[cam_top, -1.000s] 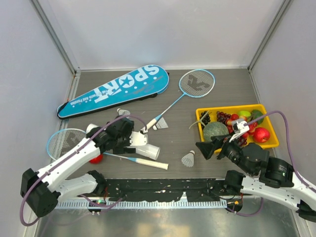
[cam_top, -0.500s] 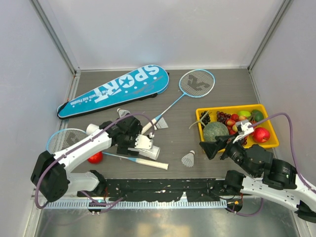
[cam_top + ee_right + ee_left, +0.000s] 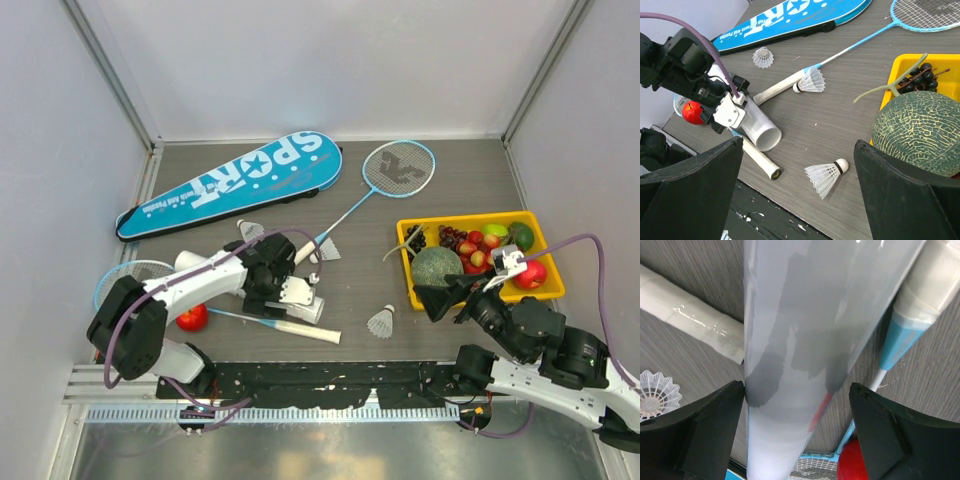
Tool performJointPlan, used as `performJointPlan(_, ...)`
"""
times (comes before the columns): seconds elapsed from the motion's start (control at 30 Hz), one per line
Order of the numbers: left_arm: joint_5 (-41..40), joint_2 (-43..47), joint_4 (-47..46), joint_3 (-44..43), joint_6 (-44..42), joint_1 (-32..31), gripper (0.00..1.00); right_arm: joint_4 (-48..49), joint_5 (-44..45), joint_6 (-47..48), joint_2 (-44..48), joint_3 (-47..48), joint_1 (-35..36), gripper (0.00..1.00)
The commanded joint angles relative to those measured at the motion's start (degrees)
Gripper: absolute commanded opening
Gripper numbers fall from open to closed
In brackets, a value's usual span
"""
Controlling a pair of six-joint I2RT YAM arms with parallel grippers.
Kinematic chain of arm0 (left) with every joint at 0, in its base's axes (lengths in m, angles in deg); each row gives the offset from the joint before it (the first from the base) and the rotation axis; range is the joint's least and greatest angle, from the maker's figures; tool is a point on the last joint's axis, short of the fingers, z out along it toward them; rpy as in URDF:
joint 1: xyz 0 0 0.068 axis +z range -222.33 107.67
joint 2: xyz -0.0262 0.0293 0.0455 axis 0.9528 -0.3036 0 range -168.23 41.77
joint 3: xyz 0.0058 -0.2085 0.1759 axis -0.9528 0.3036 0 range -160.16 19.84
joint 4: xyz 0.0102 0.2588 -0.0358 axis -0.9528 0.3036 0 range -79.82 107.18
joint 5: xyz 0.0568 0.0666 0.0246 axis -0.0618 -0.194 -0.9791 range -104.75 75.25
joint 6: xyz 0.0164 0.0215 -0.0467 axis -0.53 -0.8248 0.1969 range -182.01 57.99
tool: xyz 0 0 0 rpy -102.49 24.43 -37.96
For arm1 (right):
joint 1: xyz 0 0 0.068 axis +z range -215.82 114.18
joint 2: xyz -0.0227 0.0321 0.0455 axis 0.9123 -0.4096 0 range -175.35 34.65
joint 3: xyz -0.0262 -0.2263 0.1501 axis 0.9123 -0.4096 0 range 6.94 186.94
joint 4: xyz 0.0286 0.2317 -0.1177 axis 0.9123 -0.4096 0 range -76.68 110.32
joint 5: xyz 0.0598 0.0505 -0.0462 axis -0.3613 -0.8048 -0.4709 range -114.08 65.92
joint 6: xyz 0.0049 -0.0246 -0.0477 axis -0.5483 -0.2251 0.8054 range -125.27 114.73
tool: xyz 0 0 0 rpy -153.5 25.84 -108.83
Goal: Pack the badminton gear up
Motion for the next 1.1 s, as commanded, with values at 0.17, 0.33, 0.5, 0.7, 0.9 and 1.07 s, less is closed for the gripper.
performJointPlan(0.17, 1.11, -5.95, -3.53, -2.71, 1.11, -0.60, 0.83, -0.79, 2.88, 0.12, 2.26, 1.80, 0.12, 0.96)
performJointPlan(0.33, 1.29, -4.82, -3.26, -2.45, 0.85, -0.60, 0.59, -0.79, 3.06, 0.11, 1.91, 2.06, 0.12, 0.95)
performJointPlan(0.5, 2.34, -0.34, -0.64, -5.34, 2.69, -0.60, 0.35, -0.61, 3.06, -0.59, 1.56, 2.06, 0.12, 0.96)
performJointPlan(0.7, 1.29, 3.62, 10.25, -10.88, 4.80, -0.68, 0.05, -0.61, 2.36, -2.70, 1.73, 1.80, 0.20, 0.96)
performJointPlan(0.9, 0.58, 9.94, 12.47, -15.01, 8.31, -0.68, 0.00, 2.63, 1.13, -2.35, 1.12, 0.04, 0.12, 0.96)
performJointPlan(1.07, 4.62, 21.53, -0.24, -12.31, 16.39, -0.77, 0.00, 6.24, -1.76, -1.12, -3.27, 1.62, 0.20, 1.00)
